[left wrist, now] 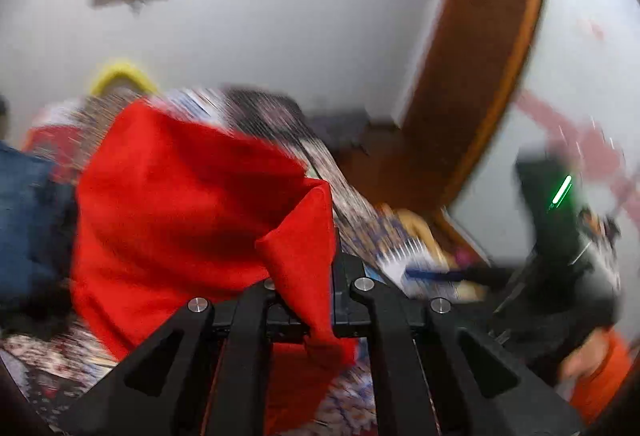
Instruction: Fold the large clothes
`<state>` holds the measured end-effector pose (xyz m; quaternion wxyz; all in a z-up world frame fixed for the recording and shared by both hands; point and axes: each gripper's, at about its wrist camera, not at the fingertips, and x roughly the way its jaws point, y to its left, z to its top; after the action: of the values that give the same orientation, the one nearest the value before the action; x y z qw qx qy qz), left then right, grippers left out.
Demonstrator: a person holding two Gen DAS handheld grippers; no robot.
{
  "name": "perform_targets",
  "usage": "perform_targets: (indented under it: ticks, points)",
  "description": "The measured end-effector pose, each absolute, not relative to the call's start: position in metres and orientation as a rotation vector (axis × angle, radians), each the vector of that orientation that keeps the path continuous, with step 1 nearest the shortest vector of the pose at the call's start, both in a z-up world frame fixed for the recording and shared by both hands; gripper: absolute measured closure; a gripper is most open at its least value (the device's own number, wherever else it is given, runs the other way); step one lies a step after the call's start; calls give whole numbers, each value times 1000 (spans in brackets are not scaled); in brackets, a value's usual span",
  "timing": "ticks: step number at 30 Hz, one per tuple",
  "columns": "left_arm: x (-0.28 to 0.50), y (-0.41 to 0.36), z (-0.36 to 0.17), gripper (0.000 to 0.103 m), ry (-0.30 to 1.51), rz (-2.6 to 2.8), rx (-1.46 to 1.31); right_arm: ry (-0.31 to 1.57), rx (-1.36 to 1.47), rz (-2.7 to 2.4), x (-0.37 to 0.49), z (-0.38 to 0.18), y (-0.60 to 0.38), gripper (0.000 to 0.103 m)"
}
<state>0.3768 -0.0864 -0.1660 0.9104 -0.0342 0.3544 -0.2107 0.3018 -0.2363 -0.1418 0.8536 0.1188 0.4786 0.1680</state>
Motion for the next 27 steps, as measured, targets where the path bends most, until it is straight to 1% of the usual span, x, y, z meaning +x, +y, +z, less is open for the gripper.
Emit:
perform_targets:
  ticks: [5,7,10,11,12,14,16,18,21,23,27]
  points:
    - [394,-127,-245,99,1064,-554,9,1009,262,263,288,-144,-274,40]
    - [391,-129,-256,99,1093,-545,38,1010,278,262,282,-142,-277,40]
    - [380,-126,-239,85,1052,-539,91,997,271,283,281,-137,-272,40]
    - [376,-124,-231,71,1047,-539,102,988,257,289,278,-134,-270,40]
    - [371,-123,-223,55,1039,-537,108,975,239,294,278,-131,-266,40]
    - [355,-112,-200,42,973,-511,110,954,218,302,283,-129,-257,40]
    - [341,-101,-182,40,909,-477,121,933,209,332,284,-124,-249,40]
    - [330,-81,-168,35,858,-419,133,921,198,366,285,-121,-238,40]
    - [326,-50,-161,29,800,-296,152,925,162,409,292,-123,-217,40]
    - [330,-30,-167,25,803,-219,159,943,133,429,297,-130,-203,40]
    - [343,-8,-199,25,908,-151,144,1029,42,451,309,-159,-174,40]
